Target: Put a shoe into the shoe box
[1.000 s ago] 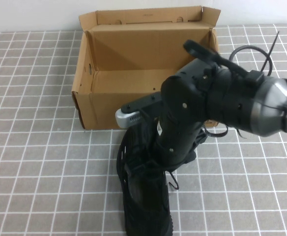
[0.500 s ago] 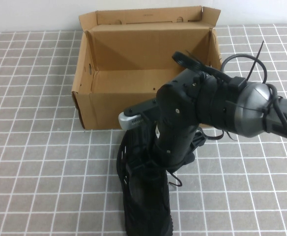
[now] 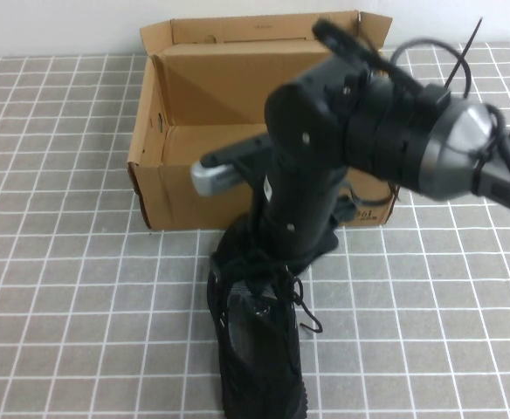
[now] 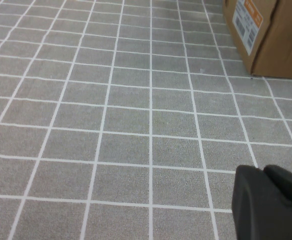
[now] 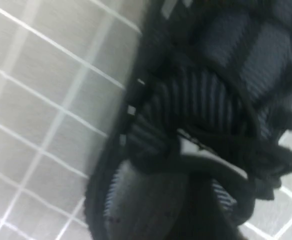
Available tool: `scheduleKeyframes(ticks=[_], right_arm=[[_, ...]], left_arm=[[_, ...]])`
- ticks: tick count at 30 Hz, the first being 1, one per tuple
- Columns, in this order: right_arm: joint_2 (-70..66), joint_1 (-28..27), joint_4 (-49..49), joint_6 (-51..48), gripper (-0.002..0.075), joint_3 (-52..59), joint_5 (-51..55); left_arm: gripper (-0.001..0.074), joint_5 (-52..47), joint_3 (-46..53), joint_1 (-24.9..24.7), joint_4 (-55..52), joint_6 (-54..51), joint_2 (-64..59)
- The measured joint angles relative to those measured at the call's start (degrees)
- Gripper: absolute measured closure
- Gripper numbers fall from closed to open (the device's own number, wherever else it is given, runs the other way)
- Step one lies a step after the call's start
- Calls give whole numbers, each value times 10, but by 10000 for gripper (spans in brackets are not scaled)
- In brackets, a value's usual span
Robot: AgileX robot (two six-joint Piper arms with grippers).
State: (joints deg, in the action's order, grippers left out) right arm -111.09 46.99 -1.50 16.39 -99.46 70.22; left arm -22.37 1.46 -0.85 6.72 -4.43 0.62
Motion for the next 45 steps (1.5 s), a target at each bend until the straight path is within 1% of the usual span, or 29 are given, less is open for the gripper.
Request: scheduleKeyframes(ticks=[3, 6, 8, 13, 17, 20, 25, 29, 32, 38, 41, 45], right_arm=[[0, 0, -14, -52, 331, -28, 5], [0, 0, -26, -127, 331, -35, 5], [0, 0, -28, -156, 331, -36, 5], [0, 0, -45, -164, 331, -36, 5], [1, 0, -63, -218, 339, -35, 5], [19, 0, -74, -245, 352, -14, 4], [68, 0, -64, -228, 355, 44, 5], [80, 0, -49, -264, 354, 58, 6], [76, 0, -43, -295, 329, 60, 6], [42, 0, -27, -353, 213, 60, -13], [29, 0, -19, -369, 192, 60, -27], [16, 0, -13, -378, 186, 60, -51]], left_arm=[[736, 0, 0, 0, 0, 0, 0], [736, 0, 0, 0, 0, 0, 0], [736, 0, 0, 0, 0, 0, 0], [736, 0, 0, 0, 0, 0, 0], [736, 0, 0, 0, 0, 0, 0], [736, 0, 0, 0, 0, 0, 0], [736, 0, 0, 0, 0, 0, 0], [736, 0, 0, 0, 0, 0, 0], [736, 0, 0, 0, 0, 0, 0], [736, 0, 0, 0, 0, 0, 0], [736, 0, 0, 0, 0, 0, 0], [736, 0, 0, 0, 0, 0, 0]])
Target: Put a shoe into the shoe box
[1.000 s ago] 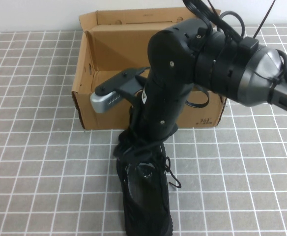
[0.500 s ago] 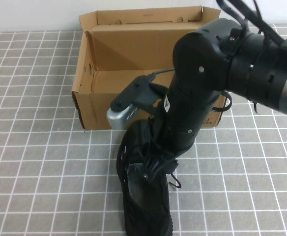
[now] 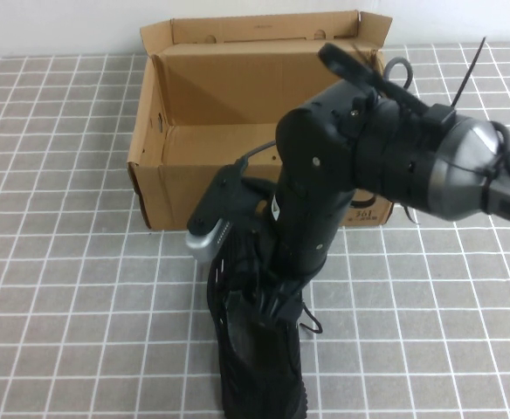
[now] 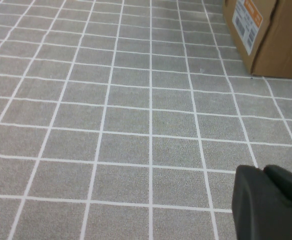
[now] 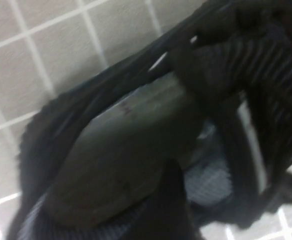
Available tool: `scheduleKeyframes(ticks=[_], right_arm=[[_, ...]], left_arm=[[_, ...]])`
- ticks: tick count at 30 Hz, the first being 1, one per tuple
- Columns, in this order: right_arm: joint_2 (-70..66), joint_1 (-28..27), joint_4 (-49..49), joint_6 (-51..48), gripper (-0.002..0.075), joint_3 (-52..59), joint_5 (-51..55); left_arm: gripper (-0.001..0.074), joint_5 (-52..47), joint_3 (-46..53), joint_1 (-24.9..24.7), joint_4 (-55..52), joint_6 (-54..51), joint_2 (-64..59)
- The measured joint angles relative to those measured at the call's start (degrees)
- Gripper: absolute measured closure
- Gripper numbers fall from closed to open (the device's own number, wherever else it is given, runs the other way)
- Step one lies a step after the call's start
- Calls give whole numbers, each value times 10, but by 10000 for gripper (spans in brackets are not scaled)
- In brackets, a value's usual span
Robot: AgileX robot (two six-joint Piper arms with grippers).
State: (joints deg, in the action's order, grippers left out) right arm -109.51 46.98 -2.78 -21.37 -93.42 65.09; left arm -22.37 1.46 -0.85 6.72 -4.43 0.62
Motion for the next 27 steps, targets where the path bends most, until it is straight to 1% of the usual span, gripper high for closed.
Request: scheduleKeyframes(ticks=[7, 14, 17, 22, 24, 27], right_arm=[[-17, 0, 32, -1, 186, 0, -42], [-40, 0, 40, -1, 194, 0, -26], [-43, 0, 43, -1, 236, 0, -20], [-43, 0, 43, -1, 348, 0, -22], [-43, 0, 43, 0, 372, 0, -27], [-43, 0, 43, 9, 390, 0, -36]], left_arm=[[736, 0, 0, 0, 0, 0, 0], [736, 0, 0, 0, 0, 0, 0], [736, 0, 0, 0, 0, 0, 0], [736, 0, 0, 0, 0, 0, 0], [736, 0, 0, 0, 0, 0, 0], [736, 0, 0, 0, 0, 0, 0]])
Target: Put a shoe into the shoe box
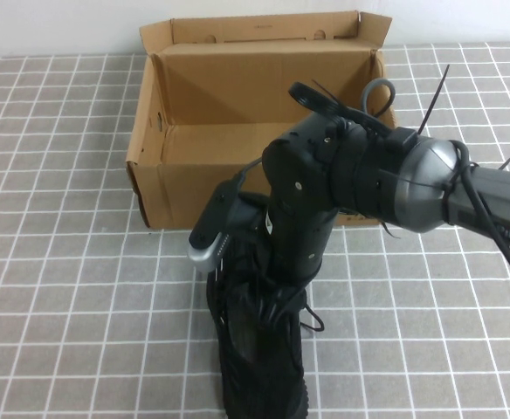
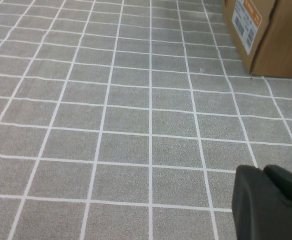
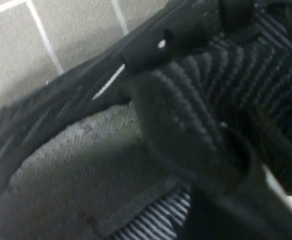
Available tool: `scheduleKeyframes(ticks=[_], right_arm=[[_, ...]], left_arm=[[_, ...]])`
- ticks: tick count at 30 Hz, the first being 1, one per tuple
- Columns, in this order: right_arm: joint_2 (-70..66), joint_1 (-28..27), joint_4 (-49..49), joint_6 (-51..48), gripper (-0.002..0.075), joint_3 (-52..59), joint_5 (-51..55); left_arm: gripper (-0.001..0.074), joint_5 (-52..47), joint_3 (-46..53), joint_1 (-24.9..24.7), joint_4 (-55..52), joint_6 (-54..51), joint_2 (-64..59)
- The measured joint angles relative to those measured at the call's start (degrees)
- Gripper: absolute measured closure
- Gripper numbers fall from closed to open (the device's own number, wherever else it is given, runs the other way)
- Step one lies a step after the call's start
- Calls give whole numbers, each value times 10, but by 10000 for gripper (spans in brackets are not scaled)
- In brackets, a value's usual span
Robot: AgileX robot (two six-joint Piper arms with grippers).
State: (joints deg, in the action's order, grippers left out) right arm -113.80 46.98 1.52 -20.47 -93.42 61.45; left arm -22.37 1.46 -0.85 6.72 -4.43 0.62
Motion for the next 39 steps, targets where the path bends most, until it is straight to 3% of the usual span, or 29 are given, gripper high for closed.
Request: scheduleKeyframes(ticks=[3, 10, 12, 20, 39], right_arm=[[0, 0, 0, 4, 433, 0, -4], [0, 0, -1, 9, 658, 0, -4], [0, 0, 0, 15, 689, 0, -4], [22, -1, 1, 21, 708, 0, 7], [245, 1, -52, 21, 713, 1, 100]], left_arm=[[736, 0, 0, 0, 0, 0, 0], [736, 0, 0, 0, 0, 0, 0], [736, 0, 0, 0, 0, 0, 0], [736, 0, 0, 0, 0, 0, 0], [736, 0, 0, 0, 0, 0, 0]])
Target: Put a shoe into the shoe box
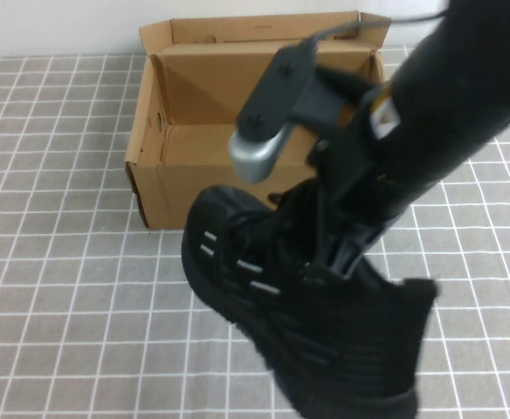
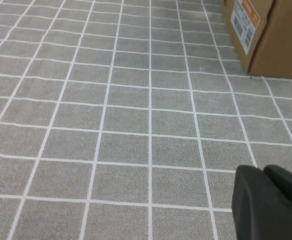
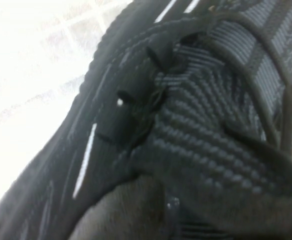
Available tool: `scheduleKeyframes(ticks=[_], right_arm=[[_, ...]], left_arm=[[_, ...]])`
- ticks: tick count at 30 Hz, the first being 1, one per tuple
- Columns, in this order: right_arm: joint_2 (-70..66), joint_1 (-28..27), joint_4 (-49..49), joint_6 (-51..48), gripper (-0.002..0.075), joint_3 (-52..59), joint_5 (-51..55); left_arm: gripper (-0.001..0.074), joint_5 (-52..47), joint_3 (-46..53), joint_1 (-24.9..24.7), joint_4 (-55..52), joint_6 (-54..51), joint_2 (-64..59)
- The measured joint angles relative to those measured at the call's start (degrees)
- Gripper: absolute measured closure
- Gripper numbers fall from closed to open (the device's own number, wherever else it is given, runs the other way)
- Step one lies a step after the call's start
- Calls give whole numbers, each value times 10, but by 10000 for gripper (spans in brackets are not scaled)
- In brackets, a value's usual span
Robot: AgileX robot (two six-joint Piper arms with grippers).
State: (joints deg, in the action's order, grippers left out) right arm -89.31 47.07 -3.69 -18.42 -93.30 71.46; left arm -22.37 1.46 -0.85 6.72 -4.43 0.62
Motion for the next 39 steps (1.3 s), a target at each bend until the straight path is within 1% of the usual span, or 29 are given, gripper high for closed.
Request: scheduleKeyframes(ticks=[6, 22, 25, 27, 32, 39], right_arm=[[47, 0, 12, -3, 713, 0, -2], [50, 0, 17, -17, 713, 1, -26], [50, 0, 17, -17, 713, 1, -26], [50, 0, 17, -17, 713, 1, -26], [50, 0, 17, -17, 713, 1, -33], [50, 0, 16, -17, 713, 1, -37]], left_arm=[[736, 0, 0, 0, 0, 0, 0], [736, 0, 0, 0, -2, -1, 0], [736, 22, 0, 0, -10, -2, 0], [736, 50, 0, 0, 6, 14, 0], [736, 122, 0, 0, 104, 52, 0], [736, 149, 0, 0, 139, 62, 0]])
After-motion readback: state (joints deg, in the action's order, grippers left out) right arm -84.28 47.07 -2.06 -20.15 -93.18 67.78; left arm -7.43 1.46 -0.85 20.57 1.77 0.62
